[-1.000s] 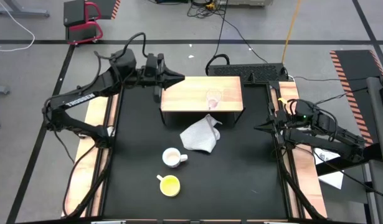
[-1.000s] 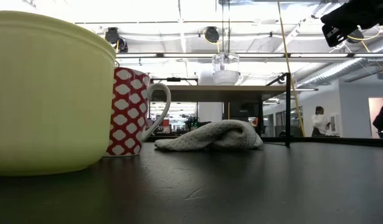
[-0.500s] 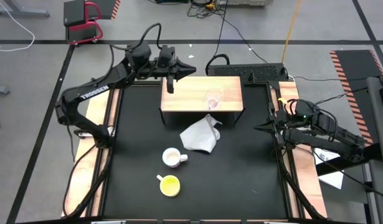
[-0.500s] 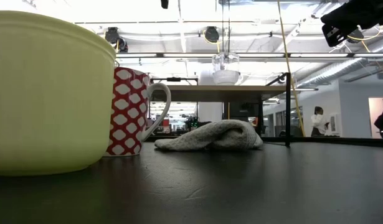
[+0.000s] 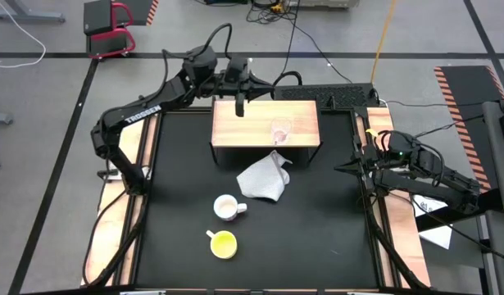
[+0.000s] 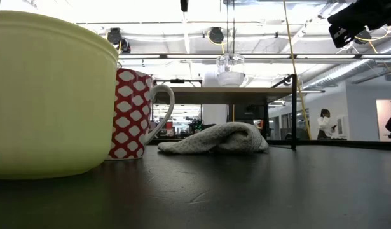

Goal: Stack small to large cups/mugs on shelf
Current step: Adjust the transparent mug on the shelf

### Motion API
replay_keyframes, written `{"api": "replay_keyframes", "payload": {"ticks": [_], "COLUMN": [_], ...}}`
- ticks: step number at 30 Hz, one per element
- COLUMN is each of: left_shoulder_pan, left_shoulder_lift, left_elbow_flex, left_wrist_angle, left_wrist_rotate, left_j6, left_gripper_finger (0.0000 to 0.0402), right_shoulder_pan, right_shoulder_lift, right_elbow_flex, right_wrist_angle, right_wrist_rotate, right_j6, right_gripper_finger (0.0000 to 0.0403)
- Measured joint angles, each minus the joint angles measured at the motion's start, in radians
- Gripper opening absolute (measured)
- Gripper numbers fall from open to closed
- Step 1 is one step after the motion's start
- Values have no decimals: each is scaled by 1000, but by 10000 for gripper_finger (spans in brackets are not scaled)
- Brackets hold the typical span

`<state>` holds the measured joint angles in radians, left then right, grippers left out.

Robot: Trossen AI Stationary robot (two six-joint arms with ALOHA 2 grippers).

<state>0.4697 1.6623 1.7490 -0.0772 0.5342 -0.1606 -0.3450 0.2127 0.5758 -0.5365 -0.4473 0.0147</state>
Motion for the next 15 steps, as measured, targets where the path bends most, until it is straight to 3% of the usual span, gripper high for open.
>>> {"api": "replay_keyframes", "payload": {"ticks": [15], "left_shoulder_pan": [0], "left_shoulder_lift": [160], "left_elbow_flex": [157], "left_wrist_angle": [-1], "left_wrist_rotate": [1], "left_j6": [-20], "left_gripper_finger": [26], "right_shoulder_pan": [0], "right_shoulder_lift": [0], "right_elbow_flex": [-1], "right_wrist_angle": [-3], "right_wrist_rotate": [0], "right_j6": [-3], "right_gripper_finger": [0]}}
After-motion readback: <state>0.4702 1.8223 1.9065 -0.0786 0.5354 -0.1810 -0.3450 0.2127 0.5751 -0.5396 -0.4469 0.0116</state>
